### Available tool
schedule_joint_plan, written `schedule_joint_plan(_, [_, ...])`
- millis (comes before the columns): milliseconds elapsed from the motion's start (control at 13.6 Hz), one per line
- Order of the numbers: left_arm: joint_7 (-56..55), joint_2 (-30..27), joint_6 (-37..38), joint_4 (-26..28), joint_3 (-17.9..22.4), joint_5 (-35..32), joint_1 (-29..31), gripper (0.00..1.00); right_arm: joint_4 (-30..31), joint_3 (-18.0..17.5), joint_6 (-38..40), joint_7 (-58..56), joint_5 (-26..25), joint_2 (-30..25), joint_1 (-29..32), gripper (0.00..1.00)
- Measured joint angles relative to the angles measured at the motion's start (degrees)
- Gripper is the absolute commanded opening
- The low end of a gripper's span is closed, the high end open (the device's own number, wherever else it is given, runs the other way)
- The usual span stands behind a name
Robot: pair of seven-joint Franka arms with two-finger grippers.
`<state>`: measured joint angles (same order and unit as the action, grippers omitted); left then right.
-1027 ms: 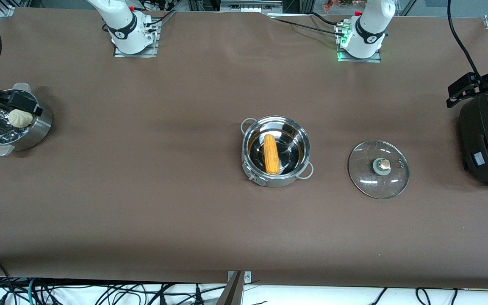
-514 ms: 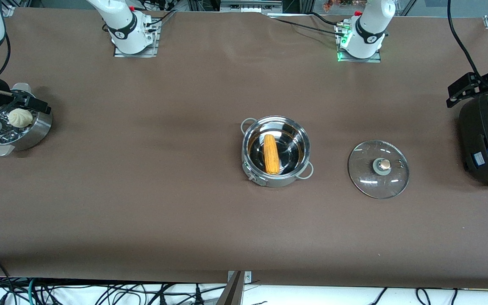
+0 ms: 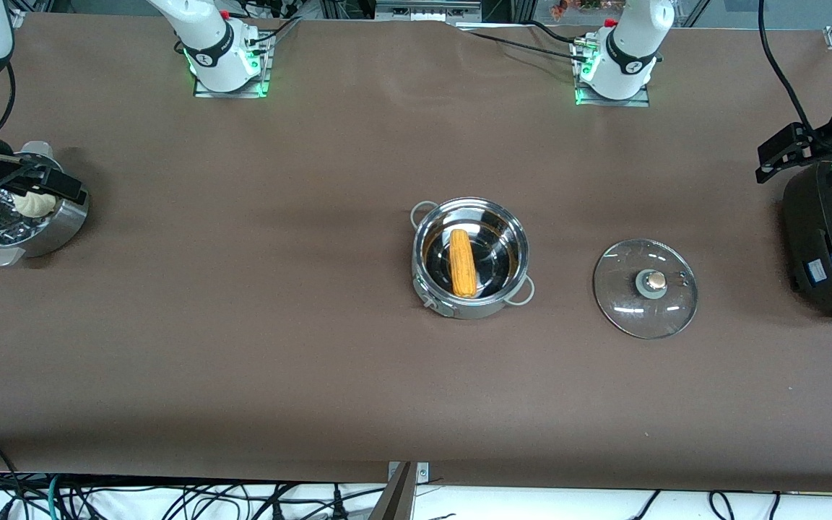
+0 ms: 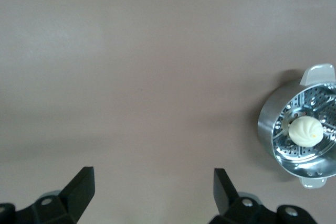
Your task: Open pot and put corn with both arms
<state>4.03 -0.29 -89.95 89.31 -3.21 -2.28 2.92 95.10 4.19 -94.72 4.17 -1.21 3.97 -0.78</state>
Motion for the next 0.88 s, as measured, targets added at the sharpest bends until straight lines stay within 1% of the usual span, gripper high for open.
schedule_joint_plan(147, [0.00,0.00,0.00,0.00,0.00,0.00,0.00,1.00,-1.37,-0.42,0.00,-0.08,0.00,0.82,-0.04,1.00])
schedule_joint_plan(440, [0.00,0.00,0.10,0.00,0.00,0.00,0.00,1.00,-3.02,-2.82,0.00,-0.08,0.00,1.15,-0.23,1.00])
schedule_joint_plan(880, [0.00,0.00,0.20,0.00,0.00,0.00,0.00,1.00,-4.18,-2.99,0.00,-0.08,0.00,1.81,-0.16,1.00])
